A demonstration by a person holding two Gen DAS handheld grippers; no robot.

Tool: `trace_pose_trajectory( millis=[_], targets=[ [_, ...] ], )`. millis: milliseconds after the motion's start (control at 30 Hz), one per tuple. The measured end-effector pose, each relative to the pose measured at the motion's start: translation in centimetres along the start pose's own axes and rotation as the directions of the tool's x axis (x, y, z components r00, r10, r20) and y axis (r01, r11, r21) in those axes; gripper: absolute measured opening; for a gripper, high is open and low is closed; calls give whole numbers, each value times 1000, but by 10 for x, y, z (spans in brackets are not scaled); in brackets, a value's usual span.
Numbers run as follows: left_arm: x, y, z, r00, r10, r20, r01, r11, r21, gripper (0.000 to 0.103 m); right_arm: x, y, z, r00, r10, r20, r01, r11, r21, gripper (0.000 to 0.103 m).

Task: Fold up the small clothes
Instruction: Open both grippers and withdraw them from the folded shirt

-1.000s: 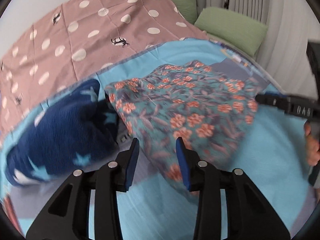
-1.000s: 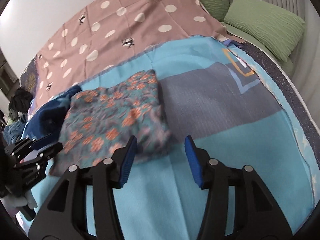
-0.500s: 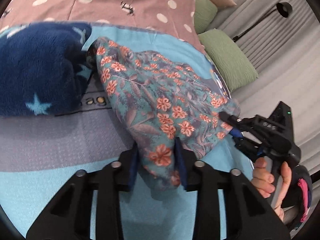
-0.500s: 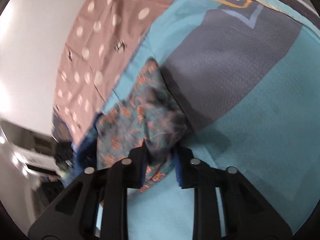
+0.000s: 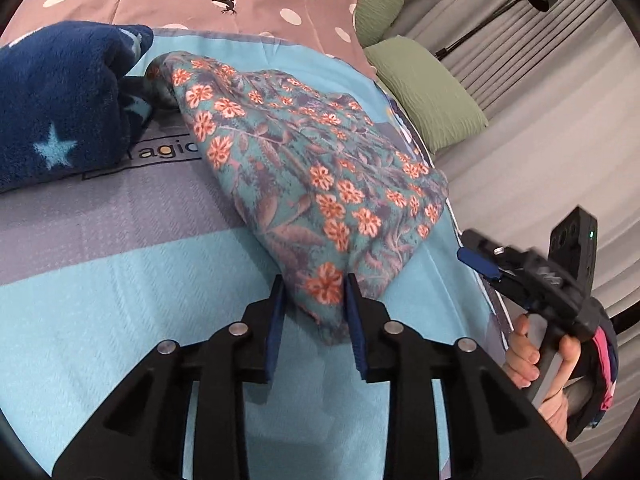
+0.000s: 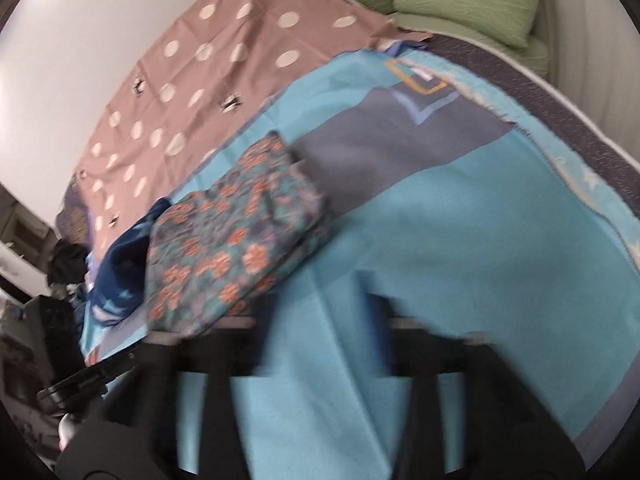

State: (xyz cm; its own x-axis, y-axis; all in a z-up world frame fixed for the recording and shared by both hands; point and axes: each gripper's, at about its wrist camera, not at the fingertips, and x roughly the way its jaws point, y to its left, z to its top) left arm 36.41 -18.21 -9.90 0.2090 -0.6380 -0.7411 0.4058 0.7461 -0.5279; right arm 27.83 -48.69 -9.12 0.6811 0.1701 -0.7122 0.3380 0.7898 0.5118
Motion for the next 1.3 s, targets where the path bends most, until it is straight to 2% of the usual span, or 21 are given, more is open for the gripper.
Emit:
trace_pose_trajectory(
  millis=[33,100,200,233,267,300,333,400,433,467,567,633,700,733,800,833,933,1000,1067,1200,1300],
  targets=[
    [1,-1,1,1000,2,-2,-2,1000,-10,40,4,2,1,999,35,-30,-35,999,1,77],
    [5,-4,3,1000,3,-6,-3,1000,-9,47,18,8,4,991,105,-81,-102,994,51,78],
    [13,-13,4,999,37,8,-37,998,53,48,51,6,16,990,123,-73,-105,971,217,82],
    [15,-14,5,999,32,13,-32,998,56,44,63,3,20,990,121,-66,-99,959,266,82],
    [17,-15,6,1000,24,15,-25,999,46,33,66,0,22,993,112,-42,-95,952,292,80],
    [17,-13,6,1000,6,14,-6,999,35,25,66,1,25,998,58,-11,-52,953,299,37],
    [16,-12,5,1000,-7,12,6,1000,30,24,65,5,28,999,47,-19,-40,962,269,21],
    [12,-11,0,997,-74,-2,74,997,32,19,46,12,27,998,55,38,-62,973,223,19],
    [10,-13,-5,993,-116,-21,117,992,45,19,34,18,25,997,29,65,-40,984,174,19],
    [8,-16,-10,992,-125,-32,126,990,66,19,20,24,19,996,-17,93,5,992,126,19],
    [7,-21,-22,998,-52,-43,57,990,129,25,19,14,6,997,-66,32,63,993,101,27],
    [2,-17,-26,998,-55,-37,59,992,112,33,27,5,1,992,-122,7,122,991,58,56],
    [-11,-18,-32,999,-38,-34,42,993,106,40,11,-3,-6,991,-130,45,126,989,80,64],
    [-20,-22,-37,1000,-18,-26,21,990,137,40,5,-3,-10,991,-123,52,119,990,82,66],
    [-43,-36,-52,998,64,27,-69,968,243,53,-16,3,-21,995,-86,51,84,996,30,66],
    [-56,-42,-59,993,101,58,-113,950,290,56,-25,8,-27,996,-76,52,76,997,-5,66],
    [-95,-56,-84,979,141,150,-186,918,350,64,-66,35,-54,994,-55,99,69,988,-140,68],
    [-125,-65,-105,958,152,242,-230,912,340,78,-98,57,-80,986,-44,158,82,967,-240,76],
    [-148,-74,-123,927,172,332,-283,905,319,83,-128,73,-107,973,-55,222,121,947,-296,81],
    [-186,-99,-160,872,177,457,-341,889,307,94,-171,86,-156,949,-66,307,159,943,-291,85],
    [-204,-119,-180,835,188,517,-394,860,324,100,-195,89,-181,939,-65,338,163,948,-272,87]
  ],
)
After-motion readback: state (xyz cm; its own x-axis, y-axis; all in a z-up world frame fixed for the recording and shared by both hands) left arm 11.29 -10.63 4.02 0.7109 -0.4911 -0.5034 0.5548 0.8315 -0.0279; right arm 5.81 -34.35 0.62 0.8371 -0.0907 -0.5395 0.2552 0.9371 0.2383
